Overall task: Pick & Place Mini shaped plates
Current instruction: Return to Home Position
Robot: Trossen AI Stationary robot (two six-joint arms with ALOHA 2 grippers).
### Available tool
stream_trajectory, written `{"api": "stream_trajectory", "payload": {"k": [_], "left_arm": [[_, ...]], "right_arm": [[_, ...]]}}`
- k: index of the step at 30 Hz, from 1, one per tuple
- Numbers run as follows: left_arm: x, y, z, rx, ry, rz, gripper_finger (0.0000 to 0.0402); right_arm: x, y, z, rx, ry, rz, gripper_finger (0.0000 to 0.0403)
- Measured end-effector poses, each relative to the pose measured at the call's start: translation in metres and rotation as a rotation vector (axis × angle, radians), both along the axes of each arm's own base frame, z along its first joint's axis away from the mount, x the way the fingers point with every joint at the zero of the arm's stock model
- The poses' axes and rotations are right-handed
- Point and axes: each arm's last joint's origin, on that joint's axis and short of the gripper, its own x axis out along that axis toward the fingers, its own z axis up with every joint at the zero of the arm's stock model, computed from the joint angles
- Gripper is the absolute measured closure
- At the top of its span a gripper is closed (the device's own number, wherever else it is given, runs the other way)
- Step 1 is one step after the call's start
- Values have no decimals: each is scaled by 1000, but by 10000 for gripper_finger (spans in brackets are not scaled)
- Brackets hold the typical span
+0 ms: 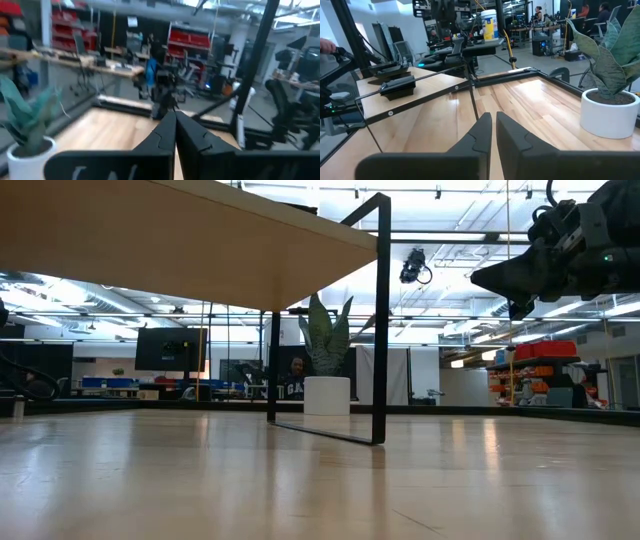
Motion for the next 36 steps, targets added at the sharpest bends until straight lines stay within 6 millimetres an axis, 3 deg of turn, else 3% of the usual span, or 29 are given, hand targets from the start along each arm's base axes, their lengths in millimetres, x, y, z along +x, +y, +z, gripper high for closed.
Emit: {"api": "stream_trajectory", "payload": {"k": [4, 9, 15, 31, 36], "left_arm": [[6, 1, -13, 38, -57, 39, 390], [21, 1, -51, 3, -87, -8, 390], [22, 5, -80, 8, -86, 13, 389], [21, 16, -120, 17, -50, 109, 389], [21, 16, -123, 16, -20, 111, 389]], "right_arm": [[0, 0, 0, 0, 1, 0, 372], [0, 0, 0, 0, 0, 0, 372], [0, 0, 0, 0, 0, 0, 372], [0, 0, 0, 0, 0, 0, 372], [0, 0, 0, 0, -1, 0, 372]]}}
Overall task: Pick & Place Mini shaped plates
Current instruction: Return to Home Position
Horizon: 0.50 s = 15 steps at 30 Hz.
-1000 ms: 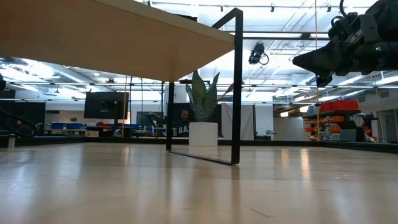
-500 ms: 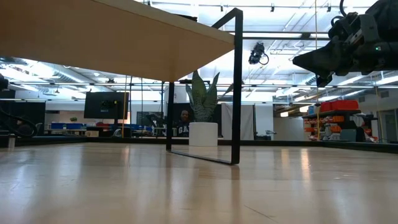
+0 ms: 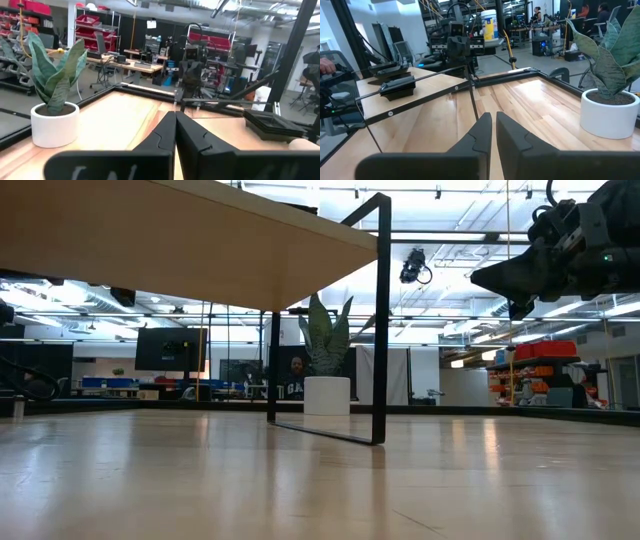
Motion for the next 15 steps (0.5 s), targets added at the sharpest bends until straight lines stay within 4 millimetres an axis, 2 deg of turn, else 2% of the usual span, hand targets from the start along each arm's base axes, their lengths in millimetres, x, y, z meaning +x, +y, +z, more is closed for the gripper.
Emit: {"api": "stream_trajectory", "payload": {"k": [5, 15], "left_arm": [[1, 0, -7, -11, 70, -2, 389], [1, 0, -7, -46, 59, -5, 389]], "right_arm": [[0, 0, 0, 0, 0, 0, 372], [0, 0, 0, 0, 0, 0, 372]]}}
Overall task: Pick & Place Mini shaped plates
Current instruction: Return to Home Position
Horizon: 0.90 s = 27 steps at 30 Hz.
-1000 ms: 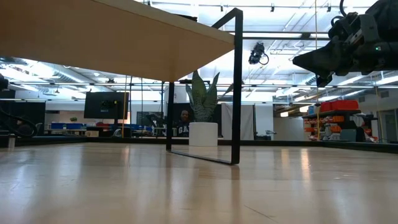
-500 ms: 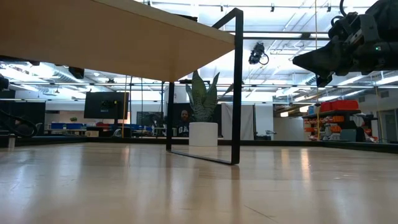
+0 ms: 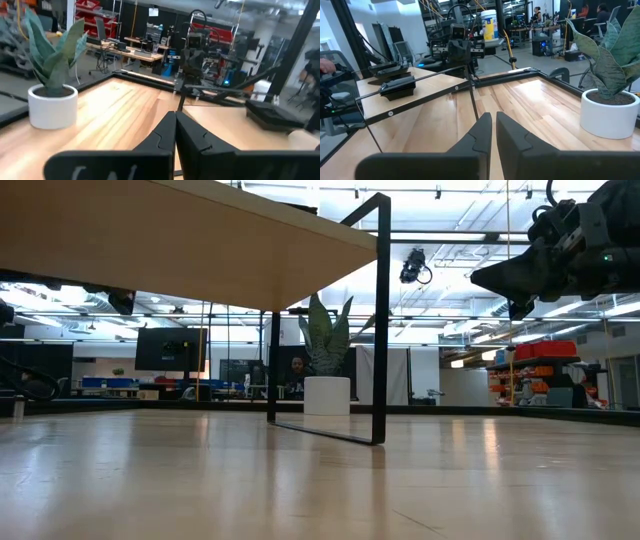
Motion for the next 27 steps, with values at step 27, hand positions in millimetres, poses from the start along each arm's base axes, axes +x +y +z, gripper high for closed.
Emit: {"api": "stream_trajectory", "payload": {"k": [27], "left_arm": [[0, 0, 1, -89, -31, -4, 390]], "right_arm": [[0, 0, 0, 0, 0, 0, 372]]}}
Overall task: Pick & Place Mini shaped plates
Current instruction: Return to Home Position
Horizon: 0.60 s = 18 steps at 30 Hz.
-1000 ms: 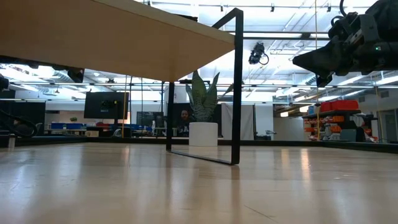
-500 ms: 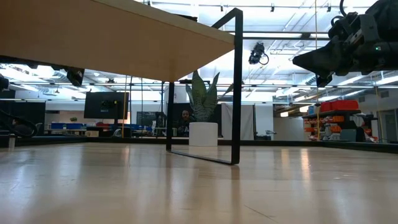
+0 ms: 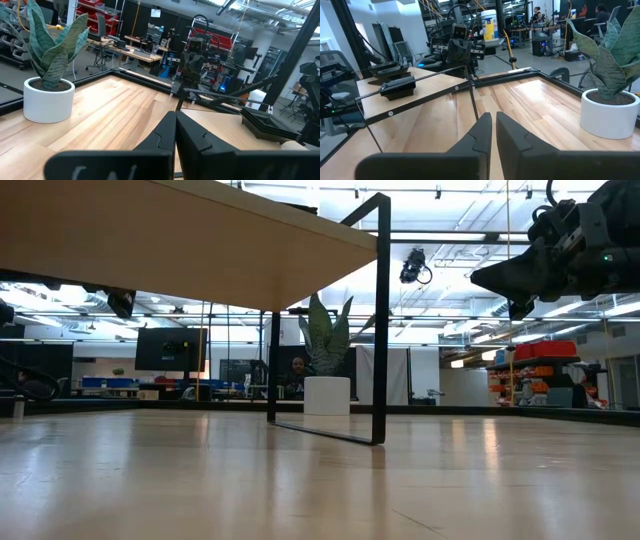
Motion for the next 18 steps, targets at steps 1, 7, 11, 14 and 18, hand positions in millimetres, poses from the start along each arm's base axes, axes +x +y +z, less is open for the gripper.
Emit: {"api": "stream_trajectory", "payload": {"k": [1, 7, 11, 14, 18], "left_arm": [[0, 0, 0, 0, 0, 0, 390], [0, 0, 0, 0, 0, 0, 390], [0, 0, 0, 0, -1, 0, 390], [0, 0, 0, 0, -1, 0, 390], [0, 0, 0, 0, -1, 0, 390]], "right_arm": [[0, 0, 0, 0, 0, 0, 372], [0, 0, 0, 0, -3, 0, 372], [-1, 0, 1, 0, -13, 1, 372], [-2, 0, 3, 3, -32, 1, 372], [-5, 0, 7, 1, -68, 1, 372]]}}
